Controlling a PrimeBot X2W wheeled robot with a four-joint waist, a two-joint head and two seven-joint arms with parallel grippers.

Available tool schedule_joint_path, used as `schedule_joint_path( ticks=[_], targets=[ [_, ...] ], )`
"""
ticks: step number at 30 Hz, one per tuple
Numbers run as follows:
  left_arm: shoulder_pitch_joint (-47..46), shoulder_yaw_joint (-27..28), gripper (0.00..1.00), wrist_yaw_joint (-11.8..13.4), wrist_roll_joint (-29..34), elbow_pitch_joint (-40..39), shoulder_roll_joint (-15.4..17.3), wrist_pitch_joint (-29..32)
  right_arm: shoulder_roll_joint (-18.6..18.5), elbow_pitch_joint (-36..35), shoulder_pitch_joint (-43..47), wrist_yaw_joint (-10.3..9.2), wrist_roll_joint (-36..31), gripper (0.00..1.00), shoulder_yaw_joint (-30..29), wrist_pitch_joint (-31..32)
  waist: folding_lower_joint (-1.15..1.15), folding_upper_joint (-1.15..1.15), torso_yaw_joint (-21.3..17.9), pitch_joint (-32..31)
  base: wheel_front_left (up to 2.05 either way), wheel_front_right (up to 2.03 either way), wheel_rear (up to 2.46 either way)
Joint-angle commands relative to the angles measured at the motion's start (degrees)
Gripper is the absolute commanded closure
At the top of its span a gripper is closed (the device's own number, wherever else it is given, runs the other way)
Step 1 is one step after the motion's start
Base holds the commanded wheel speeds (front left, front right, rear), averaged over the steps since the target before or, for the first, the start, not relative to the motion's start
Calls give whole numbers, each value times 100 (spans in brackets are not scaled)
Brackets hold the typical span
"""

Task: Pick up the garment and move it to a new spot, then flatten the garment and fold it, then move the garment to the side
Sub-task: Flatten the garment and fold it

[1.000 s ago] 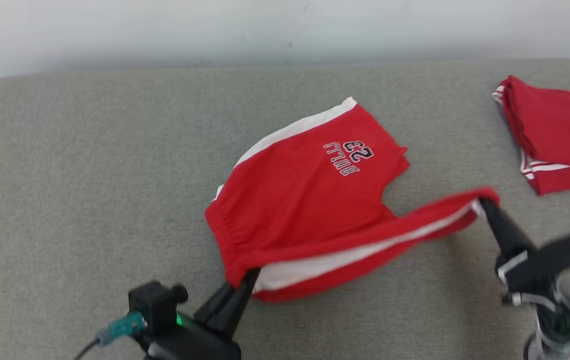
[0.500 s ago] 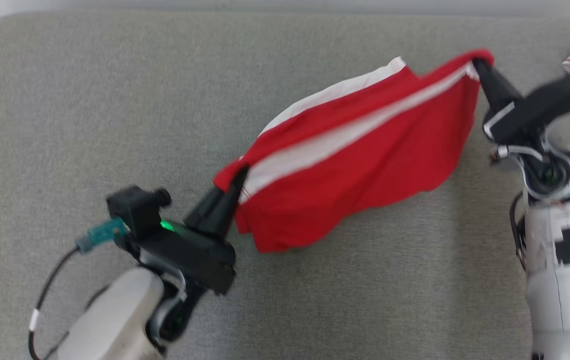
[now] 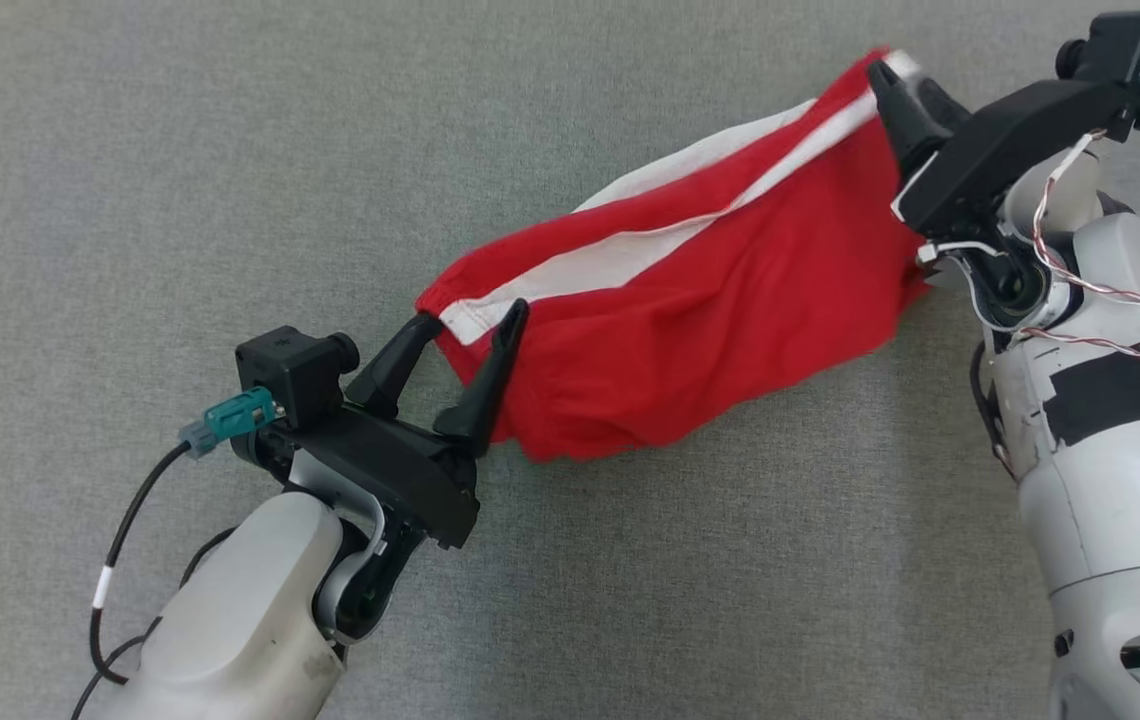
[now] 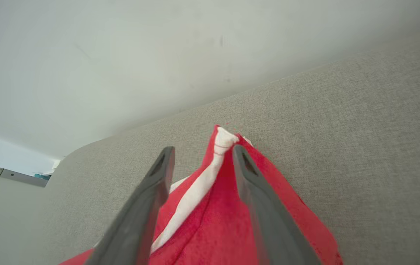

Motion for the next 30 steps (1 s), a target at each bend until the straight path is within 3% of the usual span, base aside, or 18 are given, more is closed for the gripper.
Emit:
schedule_joint_path(
  ticks=[1, 15, 23, 25, 30],
  targets=[
    [61, 36, 0, -1, 39, 19, -36, -27, -127, 86, 69, 16, 112, 0, 98, -96, -1, -1, -1, -88, 0, 0, 0],
    [1024, 458, 0, 478, 420, -686, 271, -26, -1009, 130, 907, 16, 485, 0, 1111, -650, -1, -1, 62, -586, 0, 0, 0],
    [1790, 1826, 0, 906, 1277, -1677, 143, -25, -1289, 325, 1079, 15, 555, 0, 1483, -901, -1, -1, 184, -494, 0, 0, 0],
    [2048, 2409, 0, 908, 1685, -1943, -52, -26, -1346, 396, 1002, 16, 471, 0, 1685, -995, -1, -1, 222, -419, 0, 0, 0],
    [2386, 3127, 0, 736, 2392, -2167, -417, -23, -1389, 683, 858, 15, 336, 0, 1908, -1157, -1, -1, 268, -352, 0, 0, 0]
  ],
)
